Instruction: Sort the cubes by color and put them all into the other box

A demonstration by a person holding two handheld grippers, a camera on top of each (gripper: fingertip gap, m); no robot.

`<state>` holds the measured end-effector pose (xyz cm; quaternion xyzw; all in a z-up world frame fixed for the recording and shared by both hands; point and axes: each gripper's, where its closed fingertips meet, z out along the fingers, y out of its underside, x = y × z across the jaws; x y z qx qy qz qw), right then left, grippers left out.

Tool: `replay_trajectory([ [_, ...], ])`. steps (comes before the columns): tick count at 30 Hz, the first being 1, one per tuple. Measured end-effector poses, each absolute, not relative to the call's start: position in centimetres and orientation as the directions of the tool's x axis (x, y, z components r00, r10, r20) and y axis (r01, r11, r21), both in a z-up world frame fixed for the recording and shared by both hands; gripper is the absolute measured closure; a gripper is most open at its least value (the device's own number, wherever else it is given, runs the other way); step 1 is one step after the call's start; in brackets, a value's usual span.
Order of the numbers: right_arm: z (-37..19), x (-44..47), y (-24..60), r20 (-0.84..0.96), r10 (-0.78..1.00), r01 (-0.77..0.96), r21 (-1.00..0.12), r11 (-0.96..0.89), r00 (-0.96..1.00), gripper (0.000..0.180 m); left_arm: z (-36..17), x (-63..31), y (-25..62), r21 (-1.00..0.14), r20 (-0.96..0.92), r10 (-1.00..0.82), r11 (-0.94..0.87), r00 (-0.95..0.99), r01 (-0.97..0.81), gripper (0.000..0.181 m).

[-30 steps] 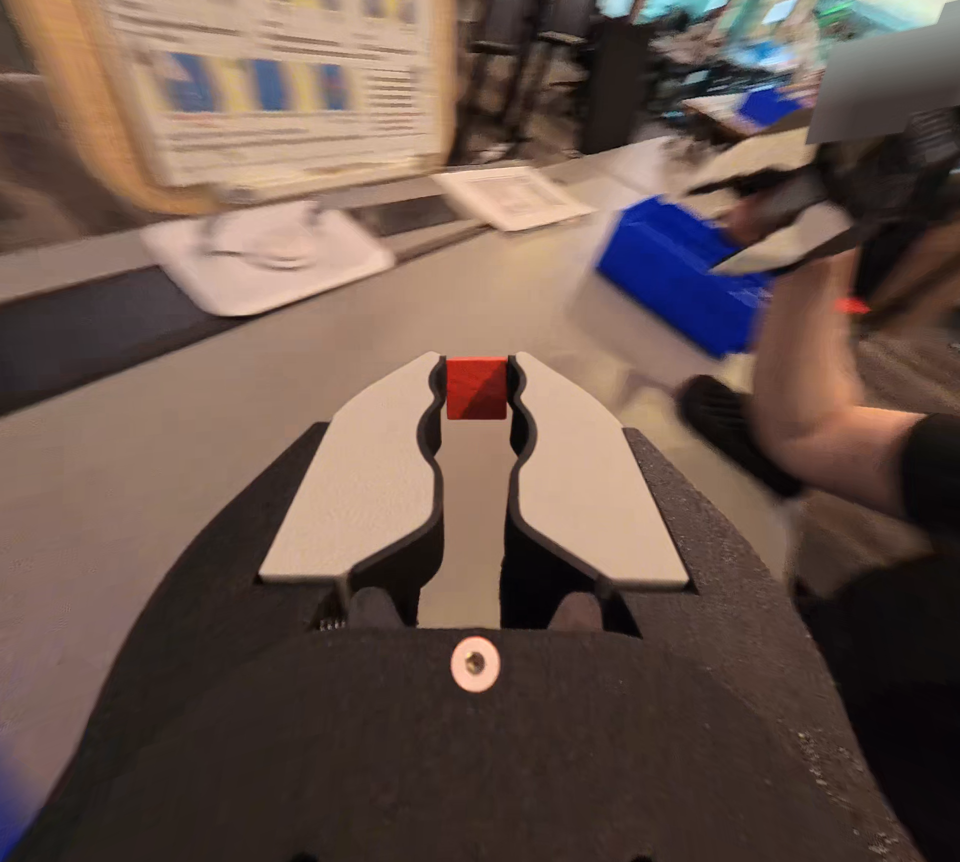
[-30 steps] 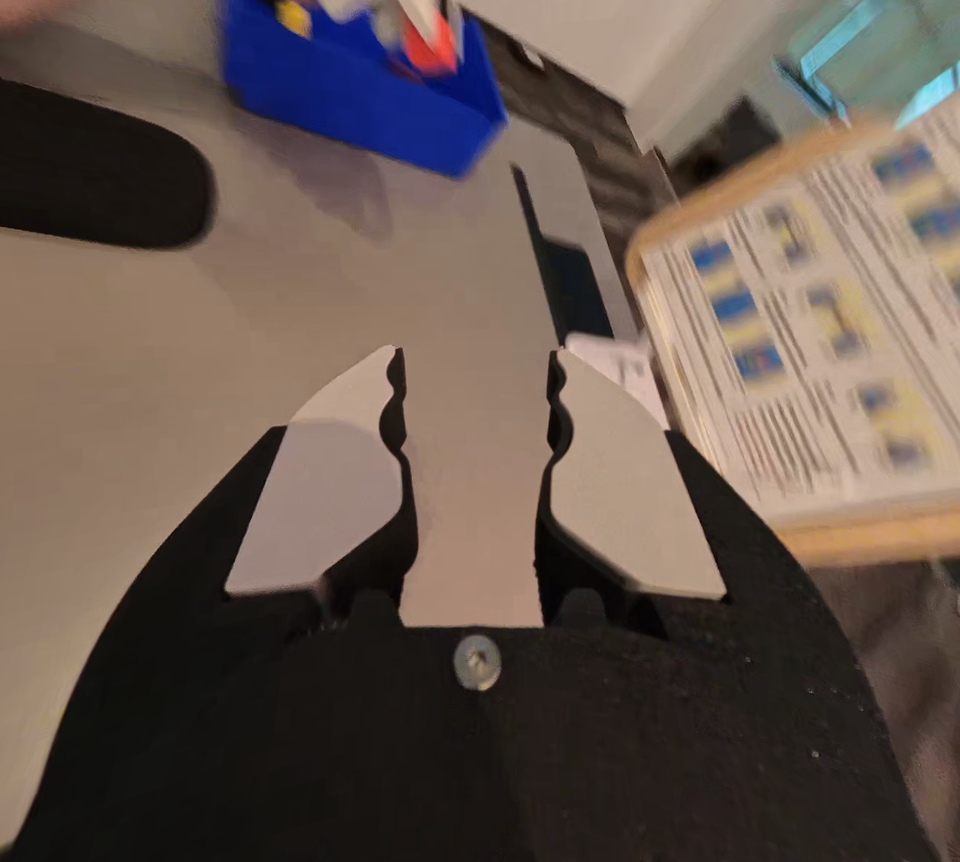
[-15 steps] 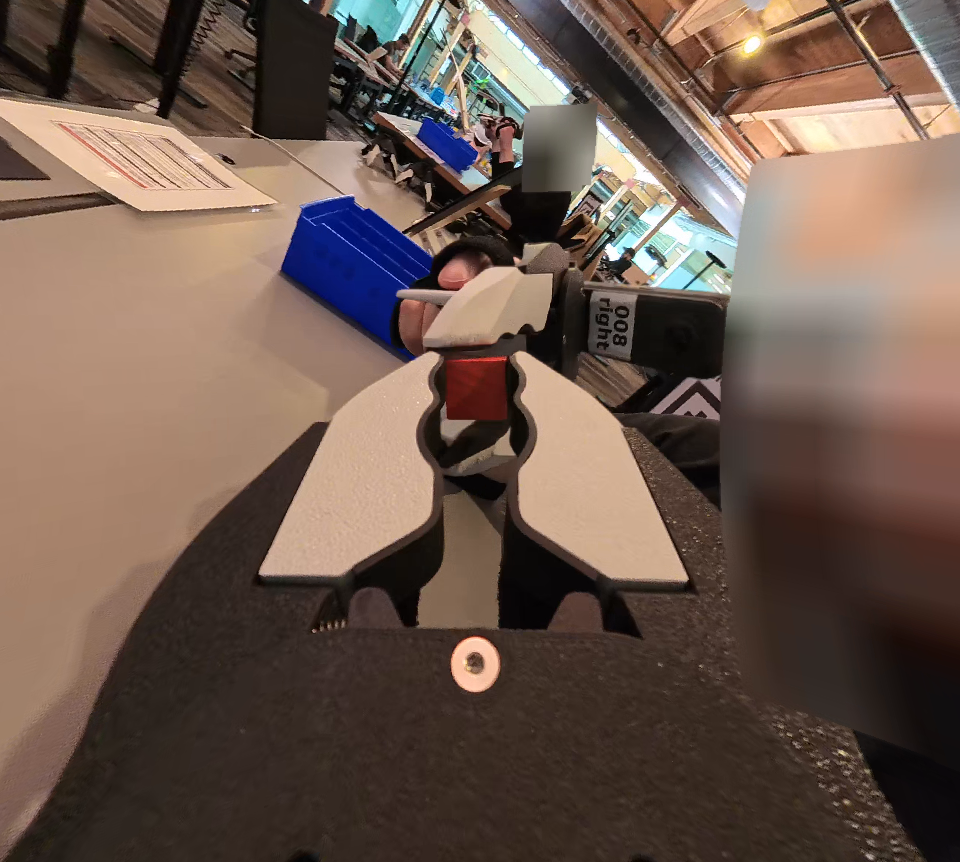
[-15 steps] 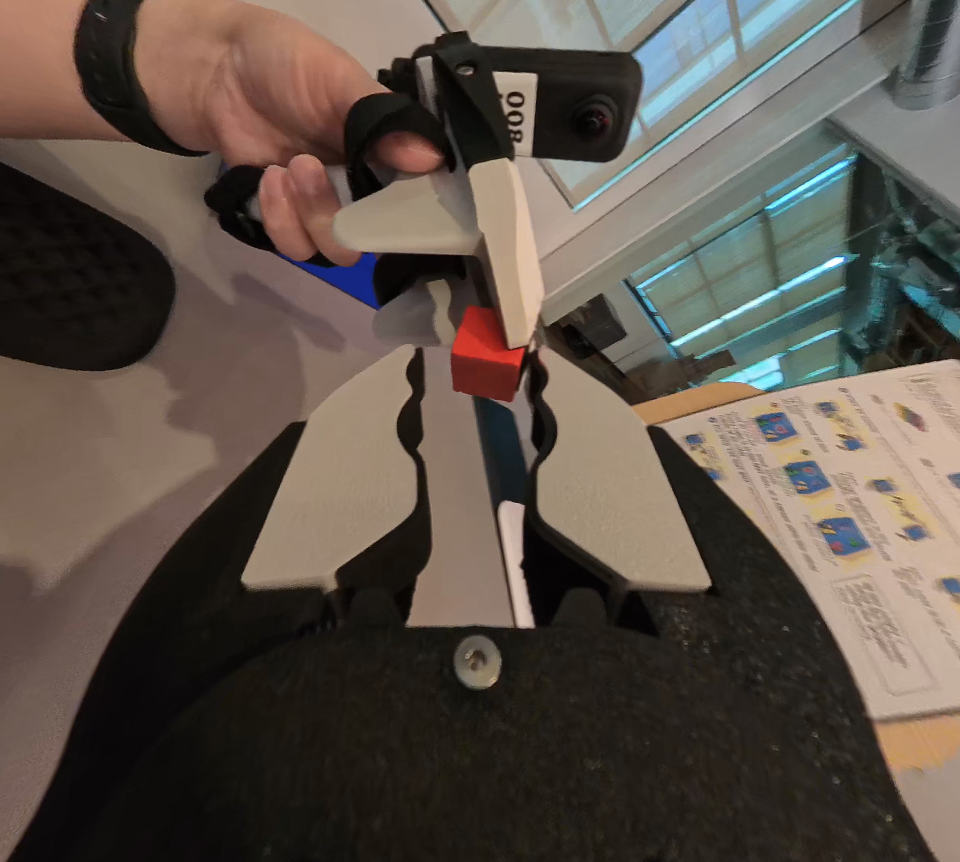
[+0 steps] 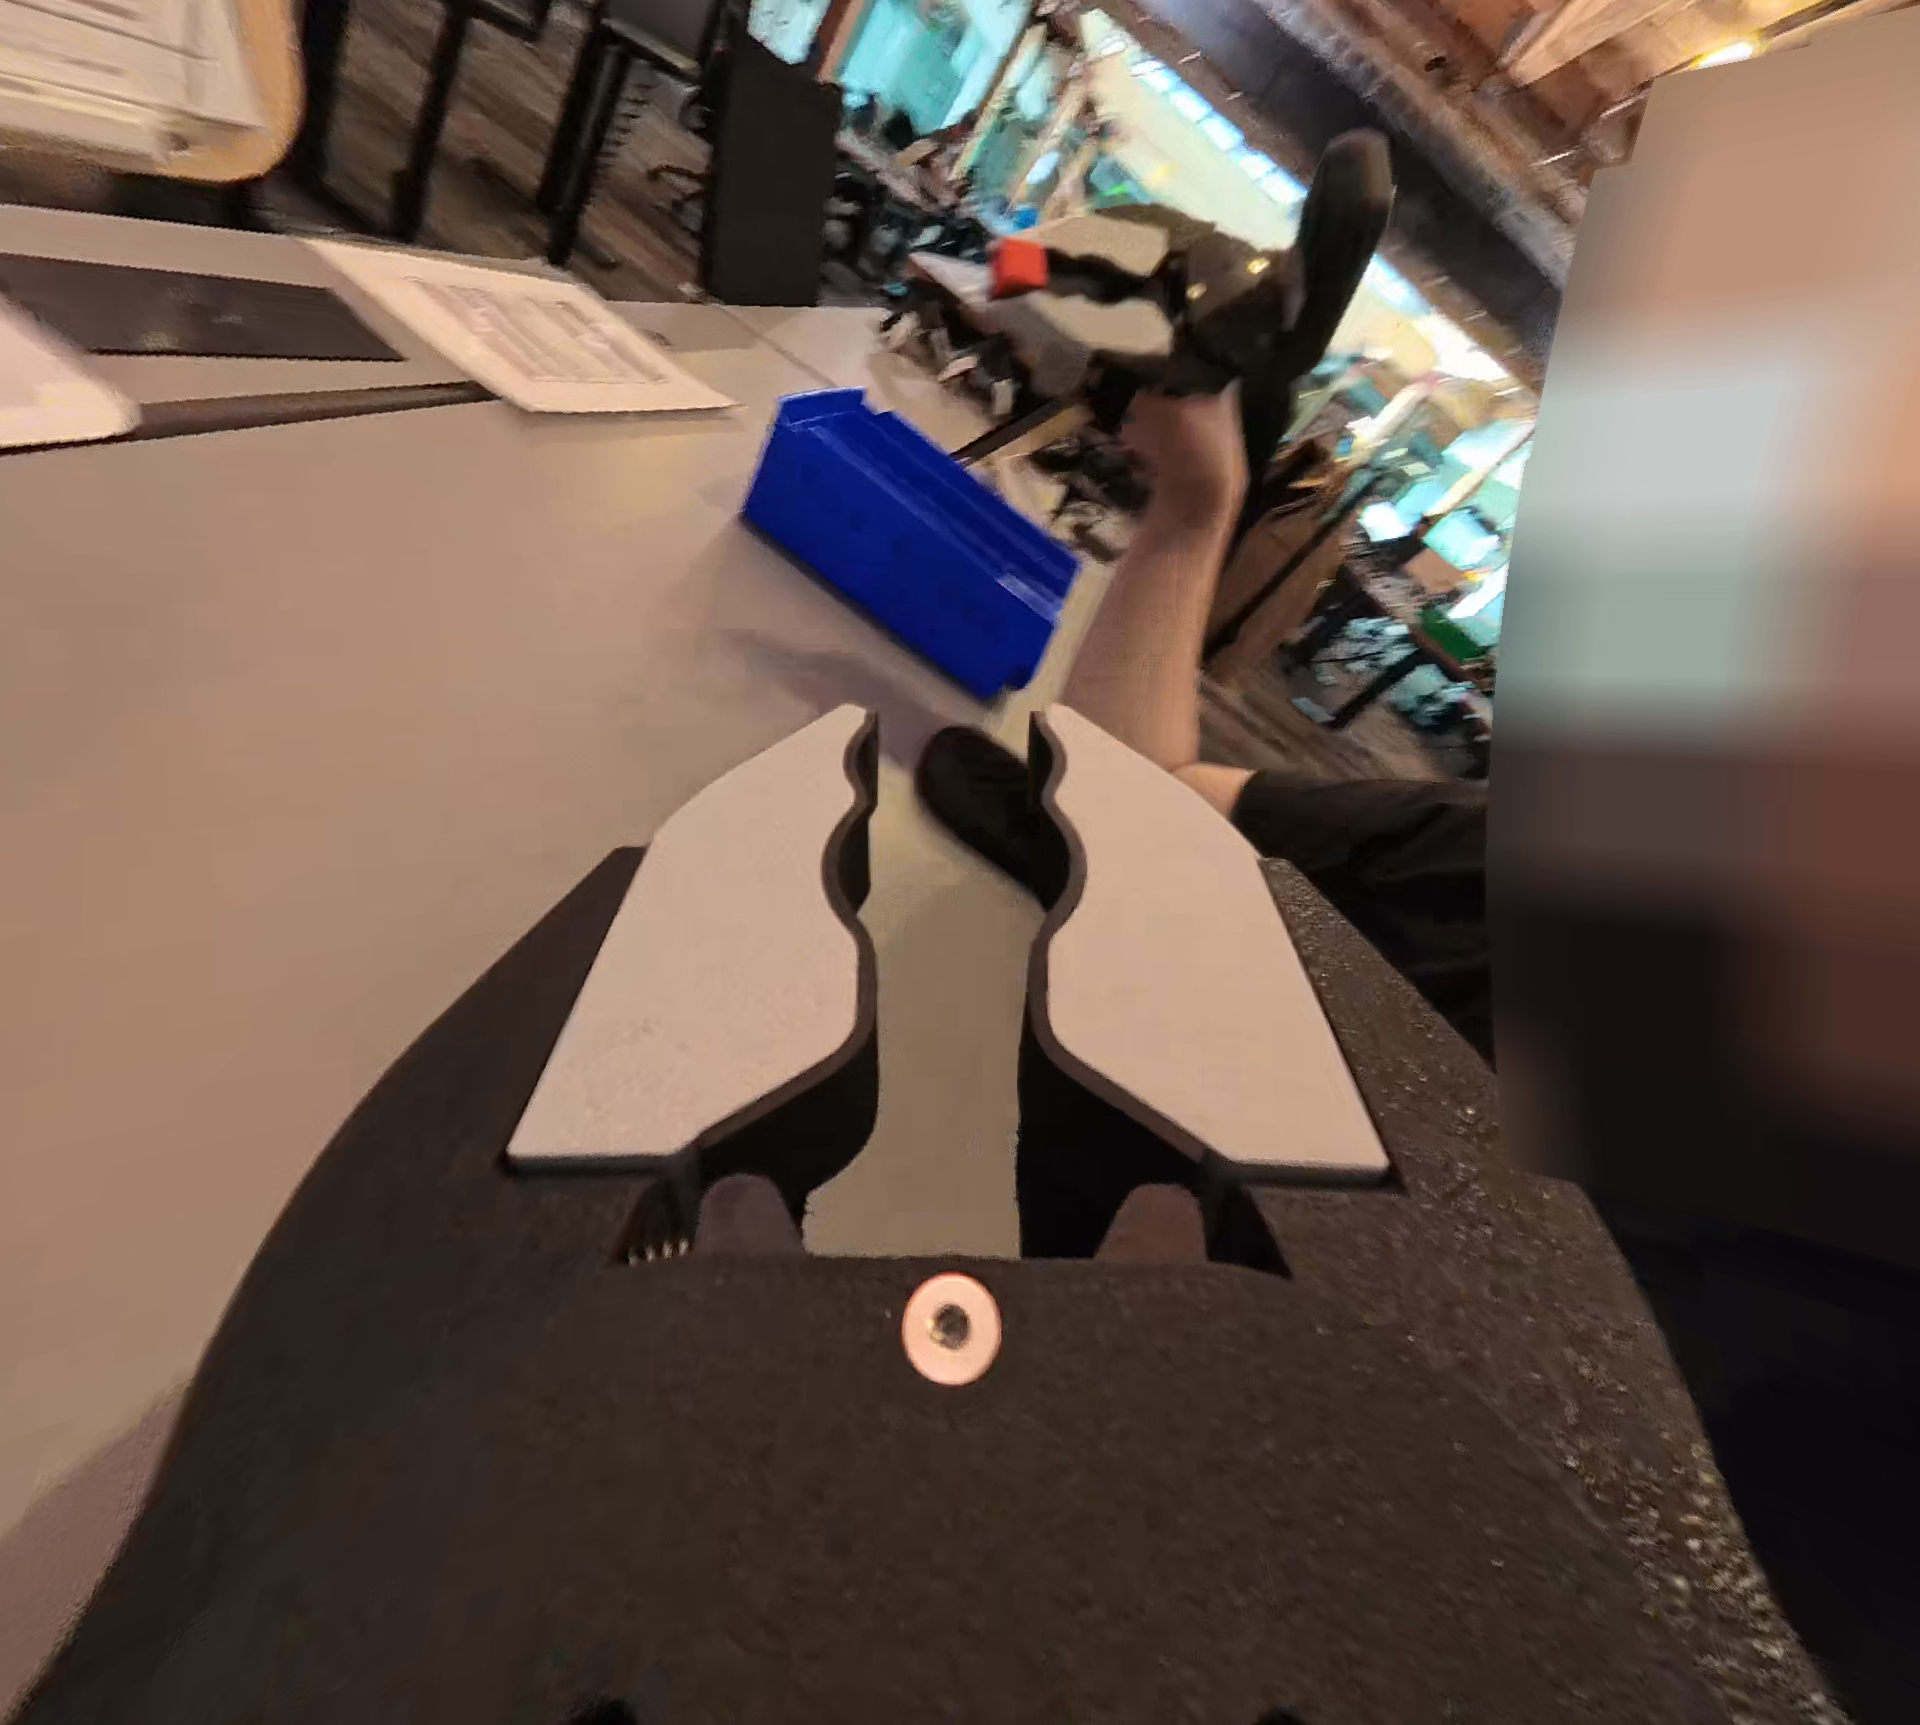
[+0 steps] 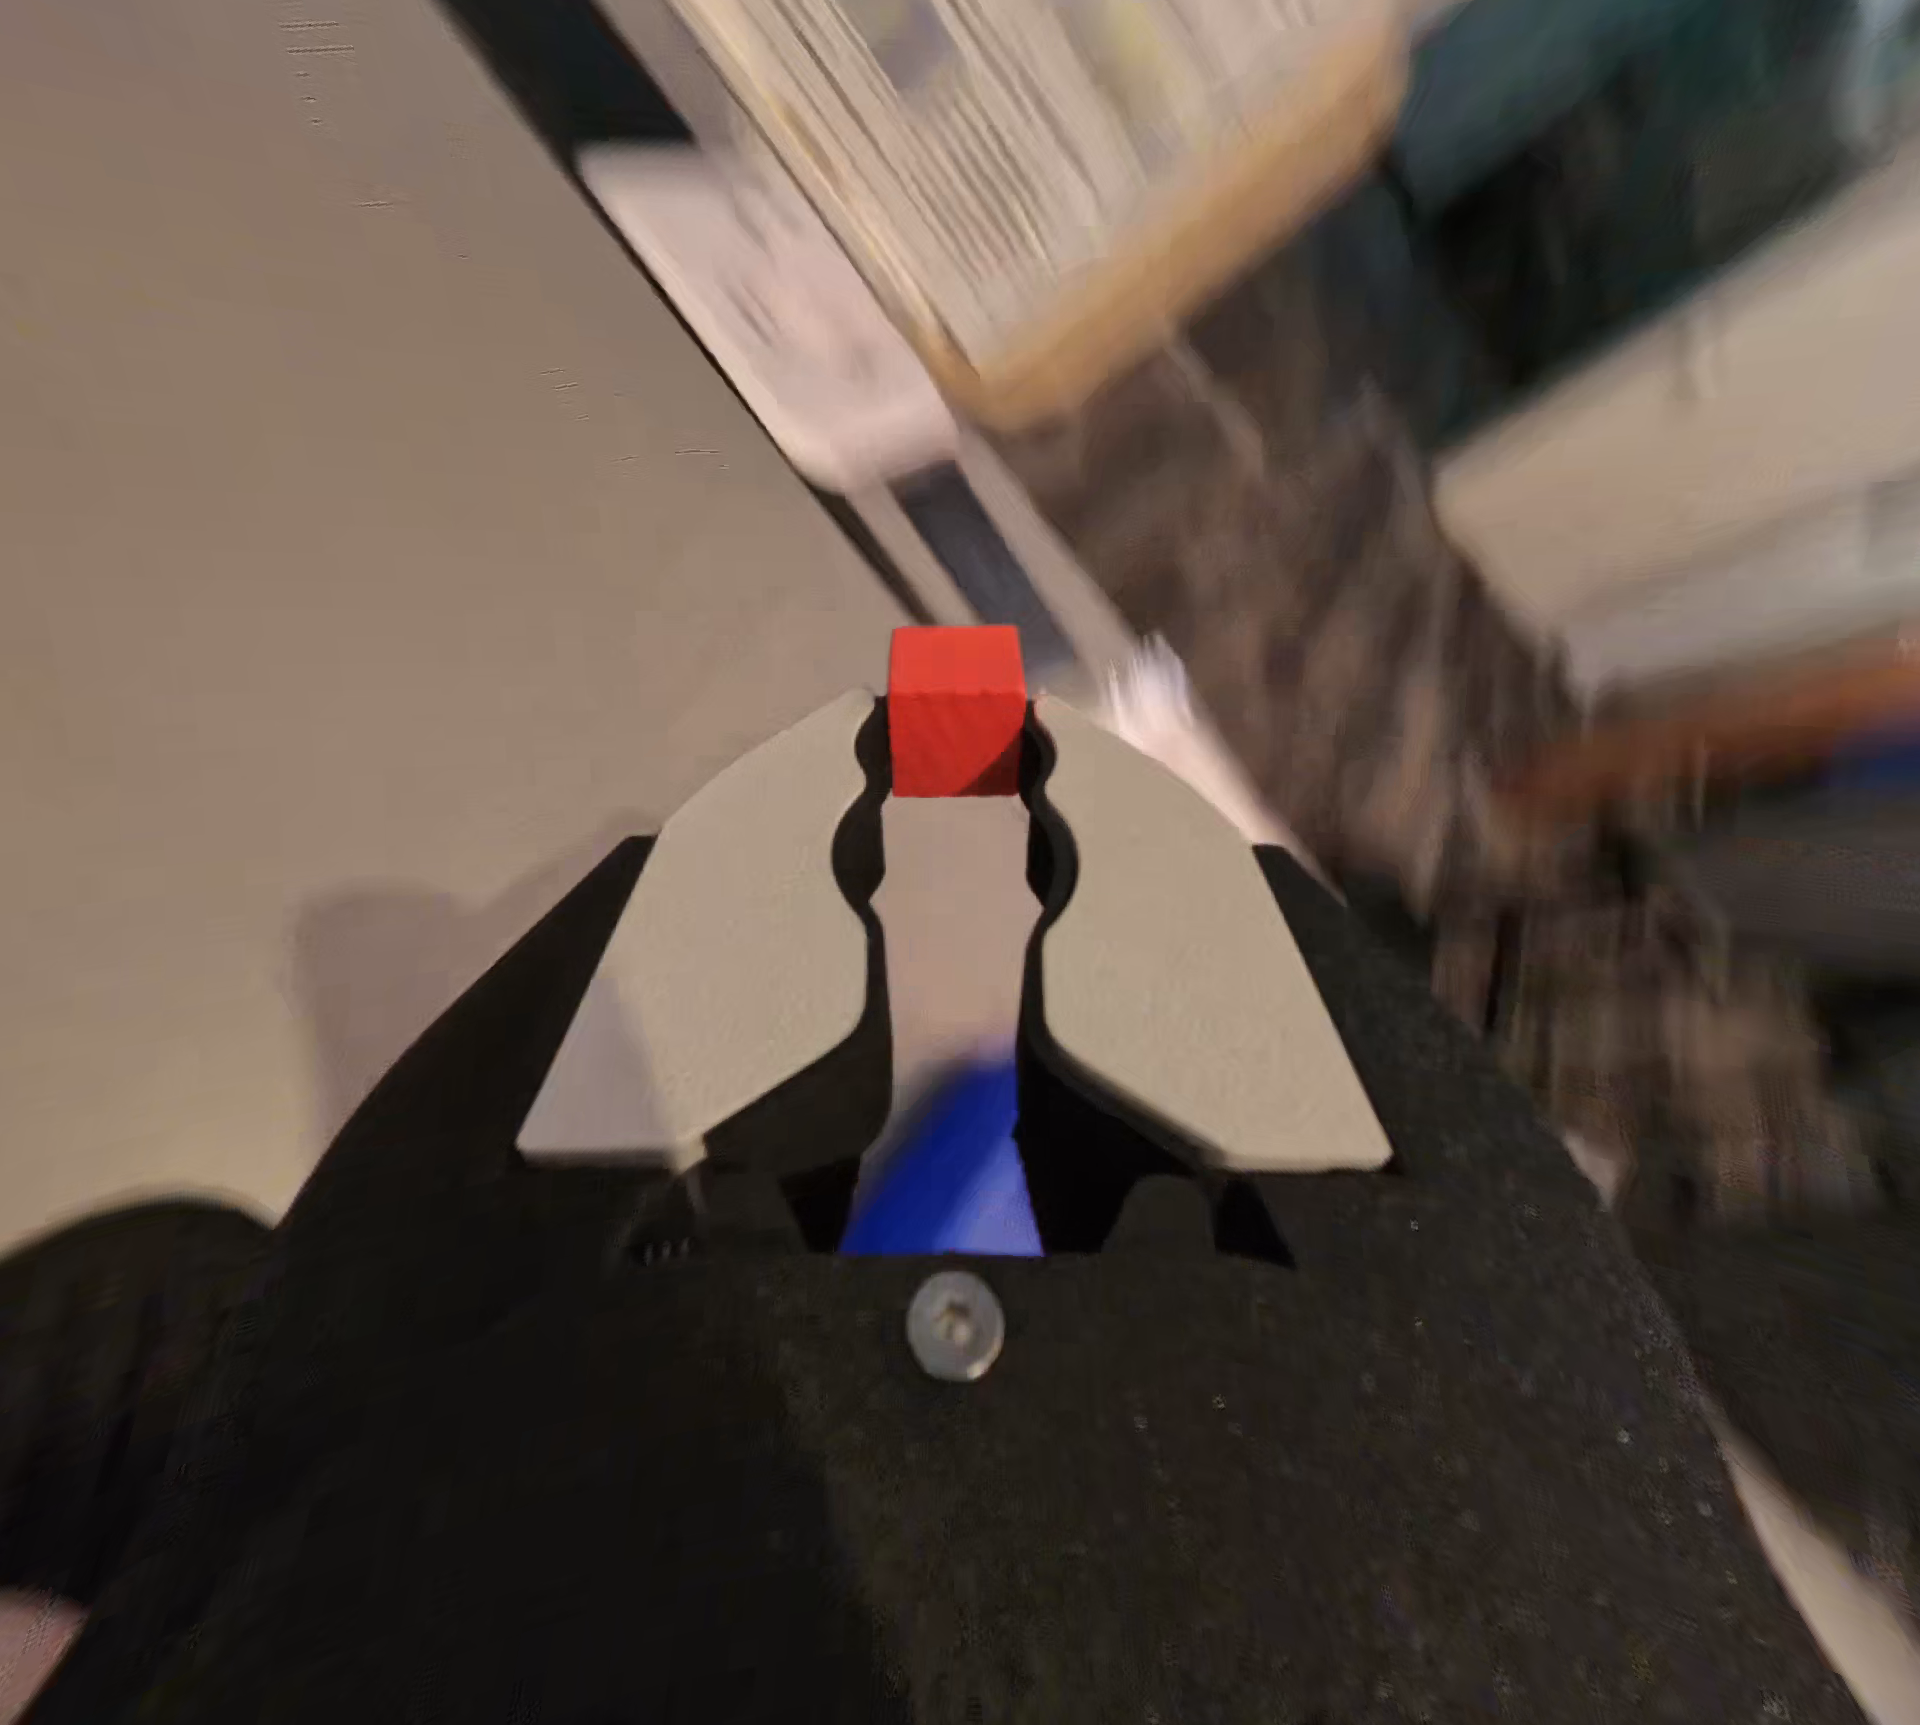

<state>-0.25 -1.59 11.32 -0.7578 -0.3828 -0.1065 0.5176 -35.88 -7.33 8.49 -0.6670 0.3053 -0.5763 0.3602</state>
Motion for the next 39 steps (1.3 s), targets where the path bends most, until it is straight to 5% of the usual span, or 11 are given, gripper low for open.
replay_trajectory([
  [3, 2.8, 15.9, -5.1, 0.297, 0.182, 0.334, -0.614, -0.715, 0.937, 0.157, 5.7, -39.2, -5.7, -0.877, 0.417, -0.822, -0.476, 0.388, -0.065, 0.153],
  [5, -2.9, 20.3, -8.0, 0.137, 0.086, 0.144, -0.495, -0.857, 0.987, 0.157, 4.3, -41.6, -4.2, -0.892, 0.321, -0.789, -0.438, 0.524, -0.114, 0.15],
  [13, -11.3, 22.5, -8.9, -0.14, -0.02, -0.066, -0.336, -0.94, 0.99, 0.156, 1.9, -49.5, -0.6, -0.884, 0.21, -0.598, -0.453, 0.773, -0.11, 0.128],
  [18, -9.2, 23.8, -7.8, -0.16, -0.108, -0.168, -0.434, -0.885, 0.981, 0.141, 0.5, -55.5, 0.2, -0.843, 0.119, -0.488, -0.51, 0.865, -0.172, 0.12],
  [23, -4.3, 23.2, -5.7, -0.062, -0.063, -0.088, -0.598, -0.797, 0.996, 0.141, -1.1, -62.3, 2.7, -0.74, -0.092, -0.383, -0.591, 0.919, -0.32, 0.117],
  [28, -2.0, 20.9, -4.2, 0.044, 0.039, 0.058, -0.642, -0.765, 0.998, 0.143, -4.4, -66.8, 4.9, -0.616, -0.145, -0.31, -0.715, 0.94, -0.331, 0.118],
  [34, -1.5, 19.7, -3.5, 0.14, 0.07, 0.141, -0.601, -0.787, 0.988, 0.143, -4.7, -66.2, 8.8, -0.694, 0.069, -0.24, -0.709, 0.968, -0.127, 0.121],
  [39, 0.5, 17.6, -2.0, 0.192, 0.096, 0.199, -0.636, -0.746, 0.977, 0.143, -6.2, -65.6, 11.5, -0.663, 0.044, -0.268, -0.728, 0.963, -0.172, 0.12],
])
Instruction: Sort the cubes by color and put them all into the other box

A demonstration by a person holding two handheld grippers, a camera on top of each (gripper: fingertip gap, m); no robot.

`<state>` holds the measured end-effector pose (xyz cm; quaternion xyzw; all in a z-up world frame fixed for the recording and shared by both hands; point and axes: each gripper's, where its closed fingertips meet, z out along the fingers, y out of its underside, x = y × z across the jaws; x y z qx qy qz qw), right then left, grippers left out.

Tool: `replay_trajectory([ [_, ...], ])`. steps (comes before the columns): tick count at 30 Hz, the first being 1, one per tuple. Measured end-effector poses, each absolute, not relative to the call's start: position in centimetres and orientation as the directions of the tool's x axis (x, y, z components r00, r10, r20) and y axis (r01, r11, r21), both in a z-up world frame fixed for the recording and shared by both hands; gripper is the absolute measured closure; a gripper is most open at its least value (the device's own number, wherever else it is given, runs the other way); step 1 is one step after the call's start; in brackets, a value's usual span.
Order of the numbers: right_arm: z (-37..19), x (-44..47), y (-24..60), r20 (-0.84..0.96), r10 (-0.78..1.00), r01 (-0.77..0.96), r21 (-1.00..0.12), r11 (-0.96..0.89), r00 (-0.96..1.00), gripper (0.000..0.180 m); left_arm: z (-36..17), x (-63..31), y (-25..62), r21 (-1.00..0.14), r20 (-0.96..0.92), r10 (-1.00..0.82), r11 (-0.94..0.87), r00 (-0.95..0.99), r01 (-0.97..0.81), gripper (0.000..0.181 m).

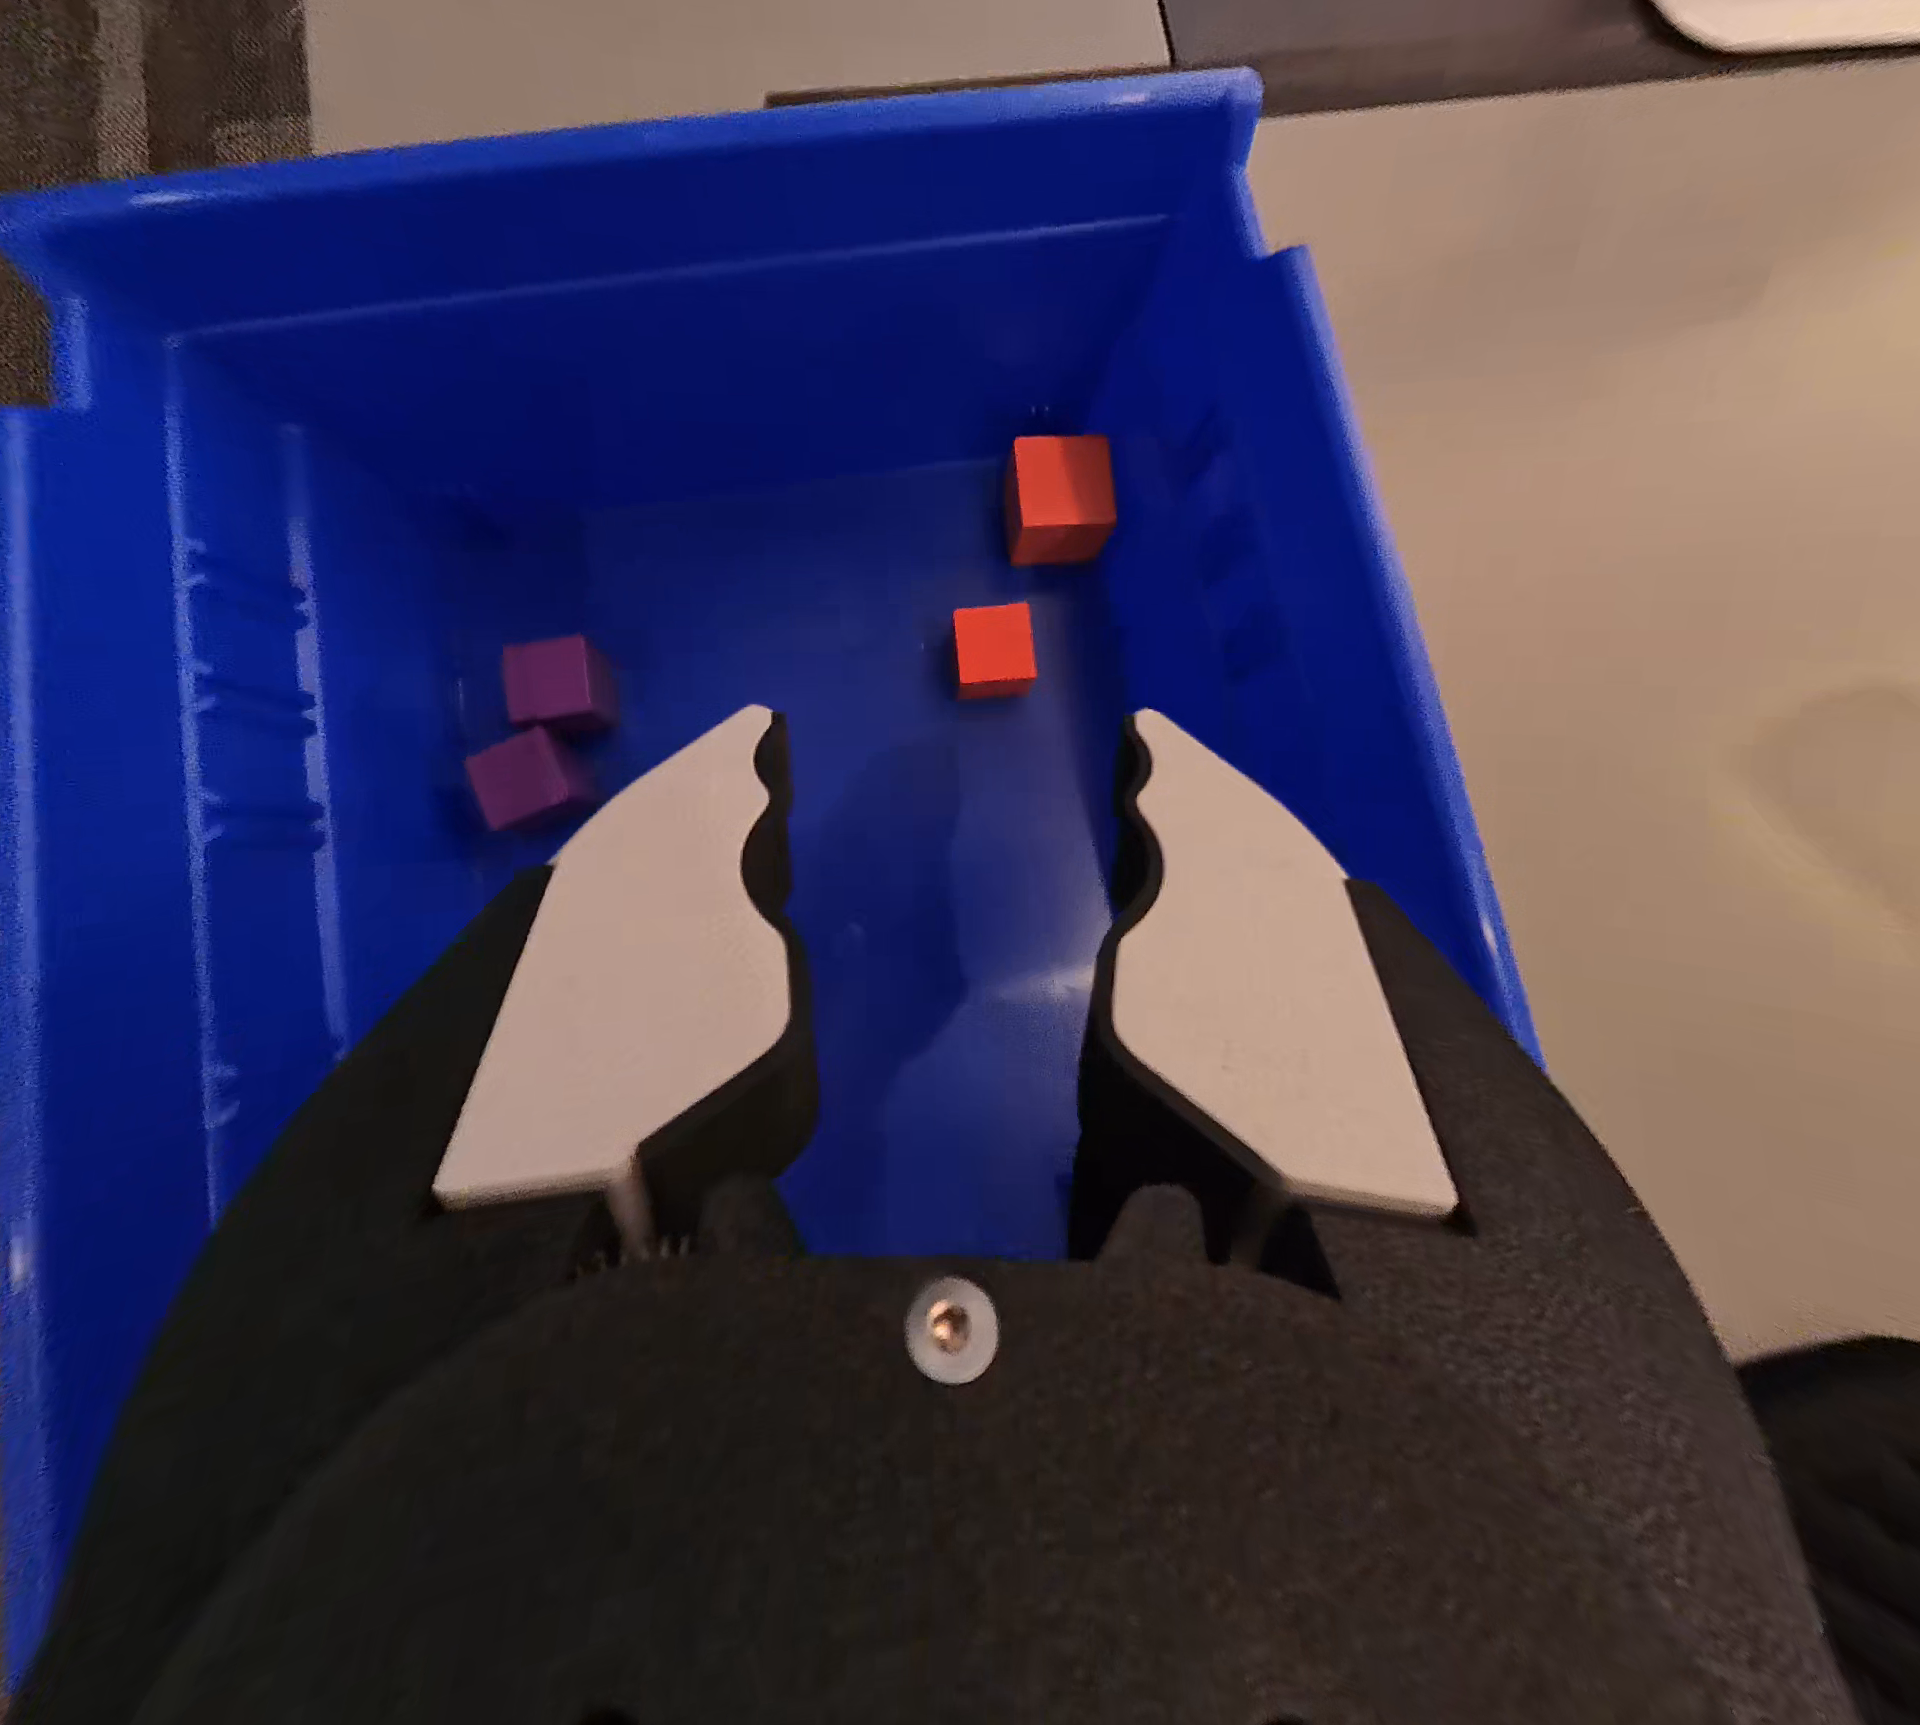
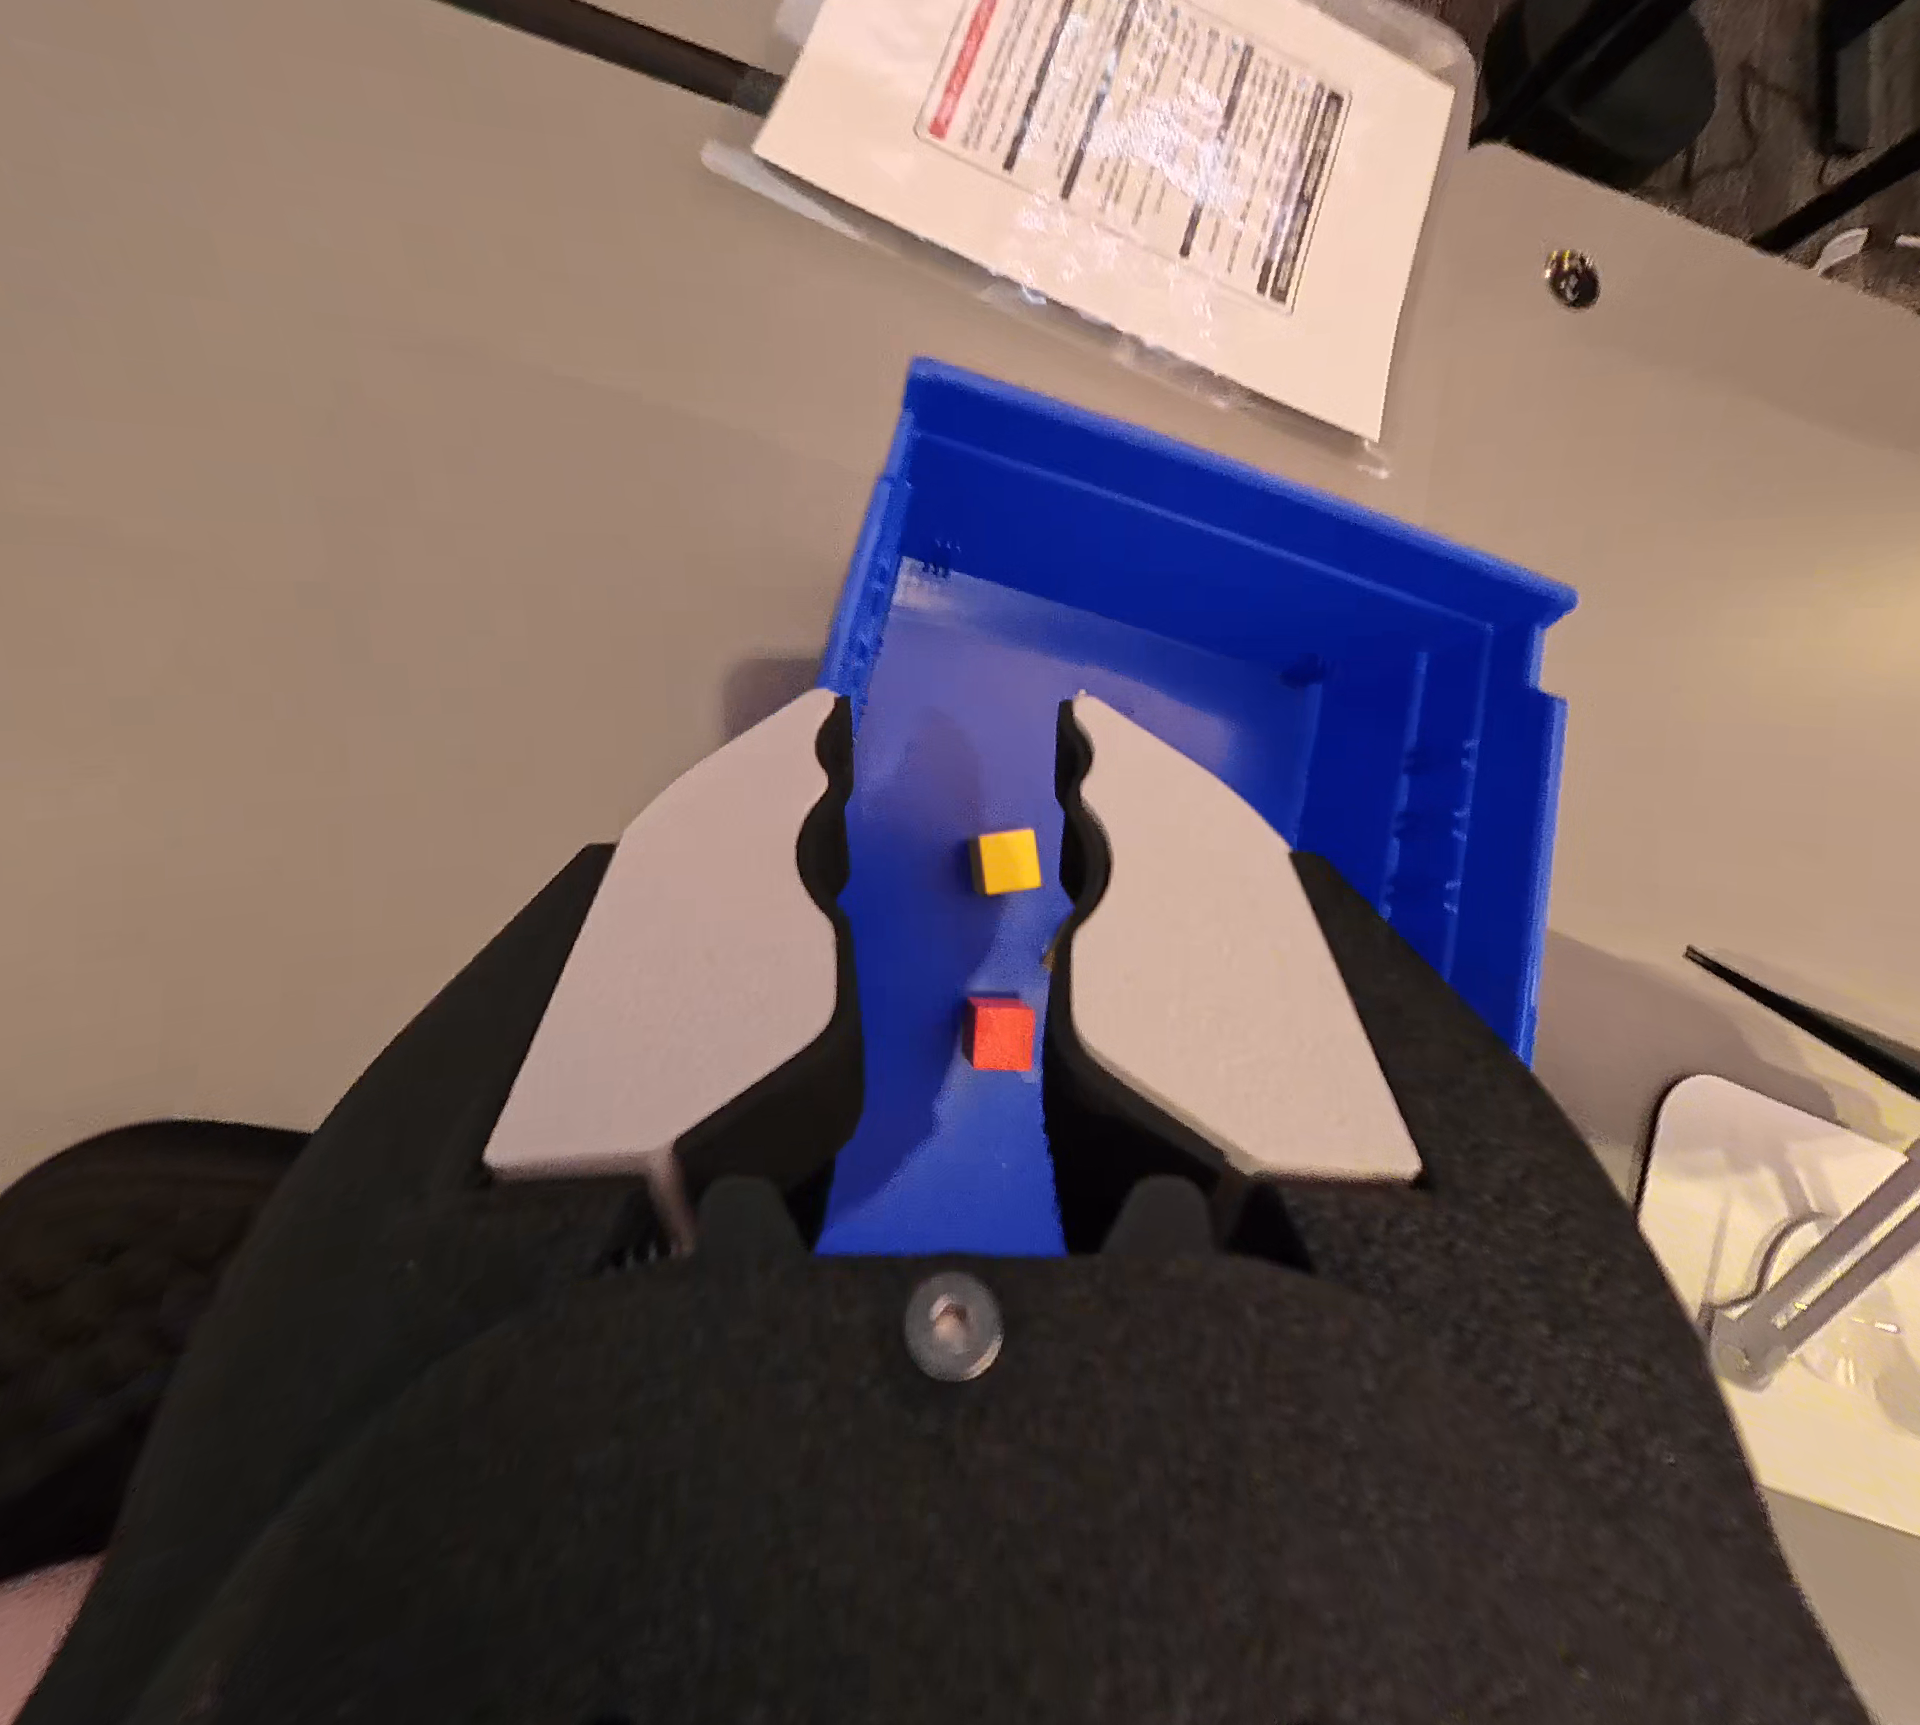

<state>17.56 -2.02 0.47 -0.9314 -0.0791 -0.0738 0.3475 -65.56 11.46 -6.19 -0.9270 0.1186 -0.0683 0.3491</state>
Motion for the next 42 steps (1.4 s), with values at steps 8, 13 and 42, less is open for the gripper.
replay_trajectory([
  [8, 5.6, 7.8, -0.6, 0.251, 0.235, 0.344, -0.697, -0.63, 0.939, 0.143, -9.3, -64.7, 13.6, -0.589, 0.022, -0.261, -0.783, 0.965, -0.198, 0.118],
  [13, 5.7, 4.7, -0.6, 0.286, 0.307, 0.419, -0.67, -0.613, 0.907, 0.143, -11.3, -64.9, 14.4, -0.523, -0.025, -0.262, -0.819, 0.965, -0.236, 0.12],
  [42, 4.1, 4.7, -0.2, 0.329, 0.347, 0.478, -0.594, -0.647, 0.878, 0.142, 12.1, -50.3, 3.1, -0.967, -0.203, -0.691, 0.033, 0.694, -0.251, 0.159],
])
